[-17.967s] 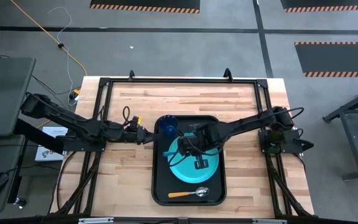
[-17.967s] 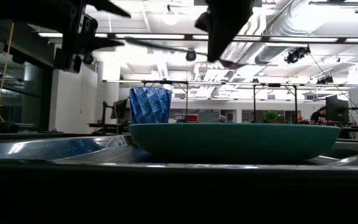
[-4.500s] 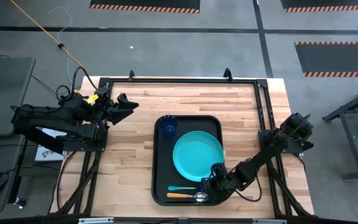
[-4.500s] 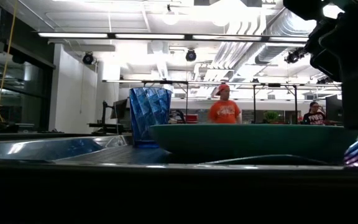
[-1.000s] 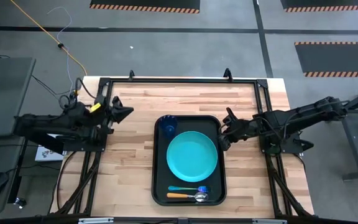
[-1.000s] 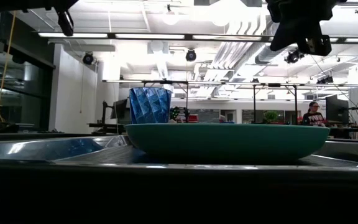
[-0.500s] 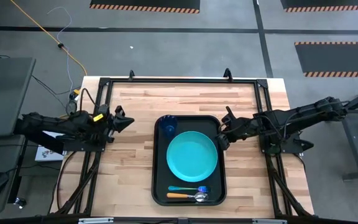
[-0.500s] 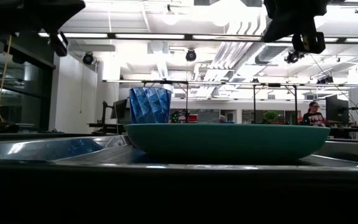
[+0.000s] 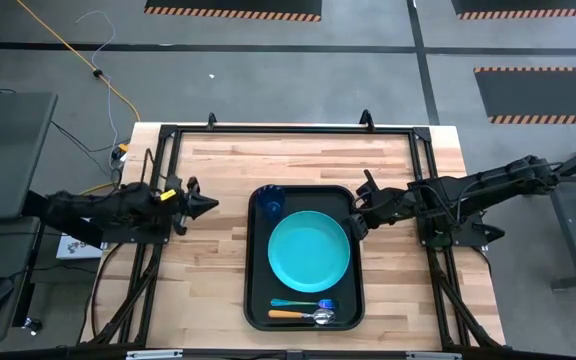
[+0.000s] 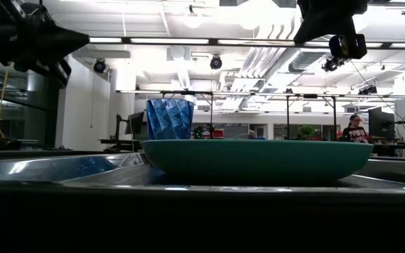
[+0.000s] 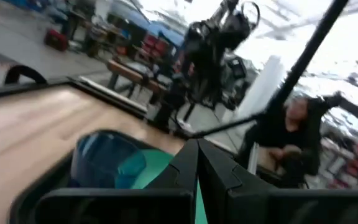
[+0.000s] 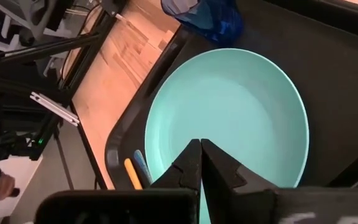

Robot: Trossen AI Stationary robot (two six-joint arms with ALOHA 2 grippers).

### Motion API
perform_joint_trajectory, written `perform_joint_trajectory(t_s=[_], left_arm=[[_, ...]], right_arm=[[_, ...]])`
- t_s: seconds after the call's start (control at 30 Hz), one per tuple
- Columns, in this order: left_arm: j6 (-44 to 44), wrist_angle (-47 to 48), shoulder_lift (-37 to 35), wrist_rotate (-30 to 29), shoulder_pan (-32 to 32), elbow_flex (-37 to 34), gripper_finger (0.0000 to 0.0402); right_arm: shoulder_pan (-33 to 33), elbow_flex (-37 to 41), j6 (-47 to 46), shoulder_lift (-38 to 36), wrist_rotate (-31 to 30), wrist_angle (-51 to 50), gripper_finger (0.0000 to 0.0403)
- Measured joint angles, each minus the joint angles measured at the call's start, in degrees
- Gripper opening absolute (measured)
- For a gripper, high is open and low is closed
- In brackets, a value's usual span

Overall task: Pick and place plate/cup/fork/spoon on tray
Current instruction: Return to Home Position

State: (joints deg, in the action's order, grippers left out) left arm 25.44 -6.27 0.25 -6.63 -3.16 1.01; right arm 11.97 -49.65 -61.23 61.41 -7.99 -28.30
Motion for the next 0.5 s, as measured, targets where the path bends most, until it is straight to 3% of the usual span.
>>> perform_joint_trajectory(t_s=[0.2,0.5], left_arm=[[-4.59,6.34,0.72,6.97,2.62,0.03,0.0],[-8.08,6.24,1.59,8.7,3.91,0.07,0.0001]], right_arm=[[0.02,0.0,-0.42,0.0,0.18,0.48,0.0],[0.07,0.0,1.44,0.0,0.29,1.49,0.0]])
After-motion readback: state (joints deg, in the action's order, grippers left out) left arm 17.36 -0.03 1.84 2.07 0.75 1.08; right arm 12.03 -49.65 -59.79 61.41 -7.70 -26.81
